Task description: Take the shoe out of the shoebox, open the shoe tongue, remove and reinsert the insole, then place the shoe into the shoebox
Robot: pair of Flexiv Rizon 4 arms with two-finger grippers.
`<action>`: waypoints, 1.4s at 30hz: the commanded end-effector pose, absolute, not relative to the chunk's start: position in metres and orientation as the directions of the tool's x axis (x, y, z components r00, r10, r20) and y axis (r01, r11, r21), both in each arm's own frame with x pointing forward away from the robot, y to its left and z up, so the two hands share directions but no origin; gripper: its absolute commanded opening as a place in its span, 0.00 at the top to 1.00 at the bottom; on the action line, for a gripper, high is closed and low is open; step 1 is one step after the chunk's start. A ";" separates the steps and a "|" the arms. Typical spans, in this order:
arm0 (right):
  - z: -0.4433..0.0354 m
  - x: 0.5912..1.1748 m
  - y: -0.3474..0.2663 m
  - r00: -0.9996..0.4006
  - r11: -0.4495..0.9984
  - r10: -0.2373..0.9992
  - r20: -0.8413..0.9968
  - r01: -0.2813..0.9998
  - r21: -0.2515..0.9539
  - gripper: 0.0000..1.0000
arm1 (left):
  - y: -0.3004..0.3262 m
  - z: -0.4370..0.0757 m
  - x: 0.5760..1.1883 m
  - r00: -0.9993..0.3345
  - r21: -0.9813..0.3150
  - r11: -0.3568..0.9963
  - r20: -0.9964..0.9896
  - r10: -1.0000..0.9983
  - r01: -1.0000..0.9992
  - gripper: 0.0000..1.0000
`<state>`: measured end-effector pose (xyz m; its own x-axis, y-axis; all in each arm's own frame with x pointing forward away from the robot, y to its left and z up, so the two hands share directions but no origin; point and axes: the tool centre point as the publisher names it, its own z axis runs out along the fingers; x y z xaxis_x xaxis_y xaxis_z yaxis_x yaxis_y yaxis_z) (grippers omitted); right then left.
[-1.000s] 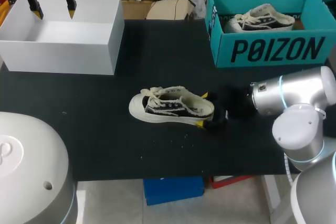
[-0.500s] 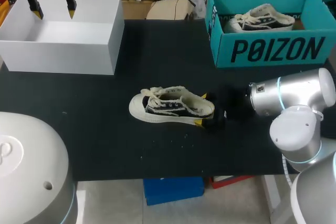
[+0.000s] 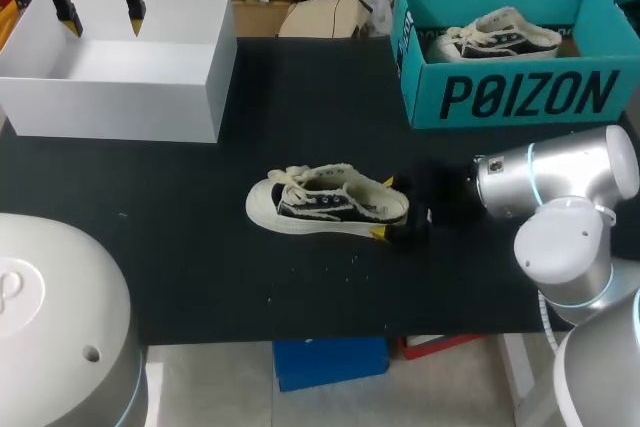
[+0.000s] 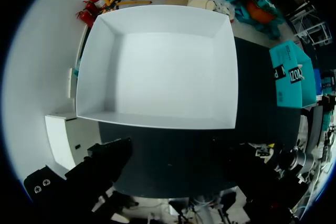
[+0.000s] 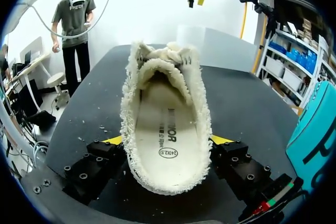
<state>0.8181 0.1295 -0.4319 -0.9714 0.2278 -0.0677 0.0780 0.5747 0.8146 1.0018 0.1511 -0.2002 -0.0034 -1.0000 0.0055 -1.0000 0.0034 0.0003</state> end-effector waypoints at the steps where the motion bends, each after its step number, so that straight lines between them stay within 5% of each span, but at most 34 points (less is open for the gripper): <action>1: -0.432 0.820 0.130 -0.972 0.577 0.227 -0.066 0.080 0.813 1.00 | 0.150 -0.200 1.001 -0.002 0.002 0.002 0.002 -1.000 -1.000 0.00; 5: -0.432 0.820 0.130 -0.972 0.577 0.227 -0.066 0.080 0.813 0.99 | 0.150 -0.200 1.001 -0.002 0.002 0.002 0.002 -1.000 -1.000 0.00; 6: -0.432 0.820 0.130 -0.972 0.577 0.227 -0.066 0.080 0.813 0.76 | 0.150 -0.200 1.001 -0.002 0.002 0.002 0.002 -1.000 -1.000 0.00; 7: -0.432 0.820 0.130 -0.972 0.577 0.227 -0.066 0.080 0.813 0.94 | 0.150 -0.200 1.001 -0.002 0.002 0.002 0.002 -1.000 -1.000 0.00; 8: -0.432 0.820 0.130 -0.972 0.577 0.227 -0.066 0.080 0.813 1.00 | 0.150 -0.200 1.001 -0.002 0.002 0.002 0.002 -1.000 -1.000 0.00; 27: -0.432 0.820 0.130 -0.972 0.577 0.227 -0.066 0.080 0.813 1.00 | 0.150 -0.200 1.001 -0.002 0.002 0.002 0.002 -1.000 -1.000 0.00; 42: -0.432 0.820 0.130 -0.972 0.577 0.227 -0.066 0.080 0.813 1.00 | -0.017 -0.184 0.924 0.260 -0.057 -0.264 0.063 -0.964 -0.963 0.00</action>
